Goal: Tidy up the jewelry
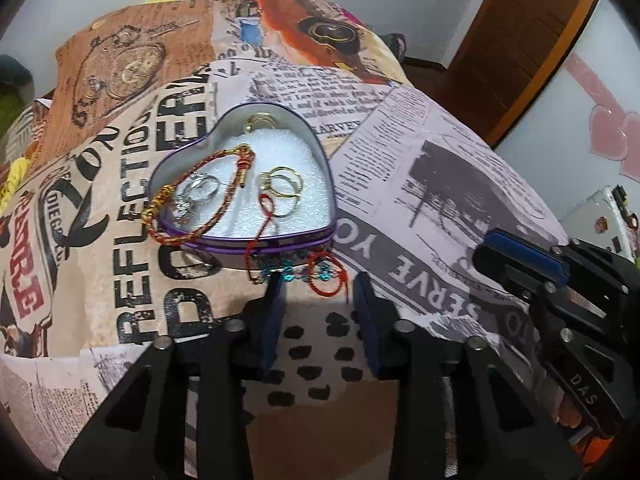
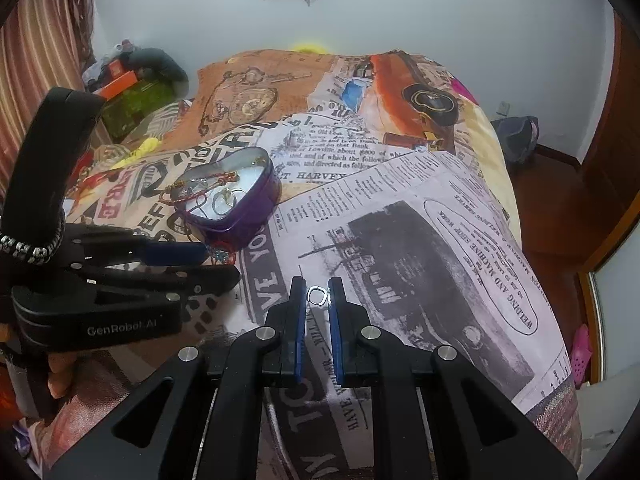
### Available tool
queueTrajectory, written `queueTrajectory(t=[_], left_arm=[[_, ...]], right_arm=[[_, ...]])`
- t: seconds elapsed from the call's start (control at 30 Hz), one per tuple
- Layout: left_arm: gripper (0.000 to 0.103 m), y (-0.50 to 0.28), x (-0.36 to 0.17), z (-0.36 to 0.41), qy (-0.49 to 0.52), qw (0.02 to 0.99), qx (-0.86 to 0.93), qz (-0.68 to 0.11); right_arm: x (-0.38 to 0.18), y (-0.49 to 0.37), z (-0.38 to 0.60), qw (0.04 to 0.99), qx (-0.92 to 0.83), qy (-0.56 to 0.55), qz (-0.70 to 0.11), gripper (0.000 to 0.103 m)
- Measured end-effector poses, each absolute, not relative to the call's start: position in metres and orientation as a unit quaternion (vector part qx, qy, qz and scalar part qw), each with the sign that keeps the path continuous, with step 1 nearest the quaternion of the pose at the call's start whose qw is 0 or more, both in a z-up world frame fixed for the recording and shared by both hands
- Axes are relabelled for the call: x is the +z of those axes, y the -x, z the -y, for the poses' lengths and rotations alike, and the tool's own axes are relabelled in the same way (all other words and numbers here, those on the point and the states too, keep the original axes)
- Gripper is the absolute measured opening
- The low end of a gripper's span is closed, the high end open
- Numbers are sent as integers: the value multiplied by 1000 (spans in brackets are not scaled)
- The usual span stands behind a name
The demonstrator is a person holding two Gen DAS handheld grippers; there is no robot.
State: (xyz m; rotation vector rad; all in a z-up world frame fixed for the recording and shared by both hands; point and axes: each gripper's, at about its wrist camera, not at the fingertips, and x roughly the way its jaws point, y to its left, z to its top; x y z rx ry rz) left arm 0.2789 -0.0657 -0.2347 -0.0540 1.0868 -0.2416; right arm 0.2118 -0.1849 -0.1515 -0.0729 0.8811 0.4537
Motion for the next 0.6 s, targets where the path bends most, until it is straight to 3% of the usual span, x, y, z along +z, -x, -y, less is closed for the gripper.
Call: queueTrajectory(t=[0.07,0.13,0.17,0.6], left_arm=[[21,-280,-235,63,29,851,-108,-514],[3,-281,-236,60,34,851,-102,-514],[1,-281,-236,56,39,852,-99,-513],[0,-258,-228,46,7,858,-114,-500]], right_arm=[[-152,-211,185,879,217,35,-423,10],[-151,-211,184,879,217,35,-423,10],[-151,-210,184,879,217,35,-423,10],[-143,-206,179,881,223,40,-416,10]])
